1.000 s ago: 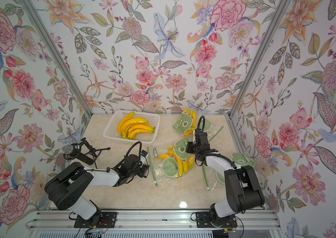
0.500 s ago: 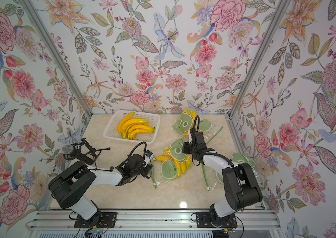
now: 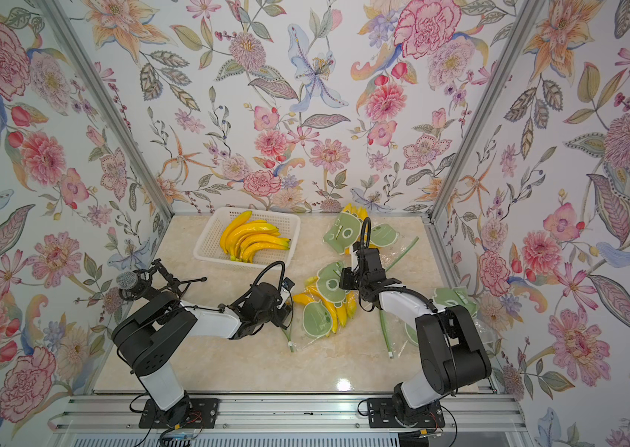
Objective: Open the zip-top bag and take out the banana
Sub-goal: Pick up the banana from the zipper food storage bag.
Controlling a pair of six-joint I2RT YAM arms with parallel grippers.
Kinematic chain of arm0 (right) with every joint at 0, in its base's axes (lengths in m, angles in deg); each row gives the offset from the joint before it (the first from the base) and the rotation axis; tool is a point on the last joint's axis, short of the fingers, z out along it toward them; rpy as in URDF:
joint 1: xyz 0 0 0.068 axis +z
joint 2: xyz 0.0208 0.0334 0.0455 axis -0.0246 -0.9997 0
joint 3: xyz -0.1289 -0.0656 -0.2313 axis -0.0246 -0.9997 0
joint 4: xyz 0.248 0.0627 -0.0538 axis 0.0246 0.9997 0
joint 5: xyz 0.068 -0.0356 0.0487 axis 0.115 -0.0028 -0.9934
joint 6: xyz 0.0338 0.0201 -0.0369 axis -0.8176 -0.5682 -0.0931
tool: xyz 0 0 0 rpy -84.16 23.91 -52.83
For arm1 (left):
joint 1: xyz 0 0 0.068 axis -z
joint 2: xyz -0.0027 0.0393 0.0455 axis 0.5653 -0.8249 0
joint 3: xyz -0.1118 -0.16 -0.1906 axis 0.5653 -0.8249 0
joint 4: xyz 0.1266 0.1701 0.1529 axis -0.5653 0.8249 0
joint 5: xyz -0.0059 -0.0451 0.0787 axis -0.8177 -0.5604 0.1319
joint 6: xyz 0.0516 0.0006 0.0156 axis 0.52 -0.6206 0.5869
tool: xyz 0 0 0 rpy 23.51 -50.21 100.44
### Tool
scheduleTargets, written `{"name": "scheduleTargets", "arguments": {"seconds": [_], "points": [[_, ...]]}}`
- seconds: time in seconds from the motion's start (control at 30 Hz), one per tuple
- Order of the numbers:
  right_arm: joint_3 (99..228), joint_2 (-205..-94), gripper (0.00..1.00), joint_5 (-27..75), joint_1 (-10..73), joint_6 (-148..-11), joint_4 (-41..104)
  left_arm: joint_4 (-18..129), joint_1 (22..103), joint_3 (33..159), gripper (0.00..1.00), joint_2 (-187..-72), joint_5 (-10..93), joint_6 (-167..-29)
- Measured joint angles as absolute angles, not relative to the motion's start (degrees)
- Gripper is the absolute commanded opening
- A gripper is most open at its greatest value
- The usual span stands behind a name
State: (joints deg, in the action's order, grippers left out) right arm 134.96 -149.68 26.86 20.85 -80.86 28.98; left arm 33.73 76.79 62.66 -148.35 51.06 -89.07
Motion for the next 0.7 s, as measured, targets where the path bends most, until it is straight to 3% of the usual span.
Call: {"name": "scheduleTargets", "arguments": {"seconds": [0.2,0.4,0.5,0.7], "points": [[134.96,-149.68,0.00,26.55,20.85,-80.71,28.98,34.45,76.68,63.87,0.25,-149.16,49.75,-87.85],[134.96,-149.68,0.00,27.27,20.83,-80.75,28.98,33.95,76.71,62.71,0.10,-148.46,51.59,-87.85],[134.96,-149.53,0.00,27.88,20.83,-80.93,29.03,34.06,76.71,61.40,0.04,-147.32,53.10,-88.37],[134.91,-147.80,0.00,29.81,20.72,-81.56,29.05,36.68,77.87,61.03,0.03,-145.72,57.42,-89.35]]}}
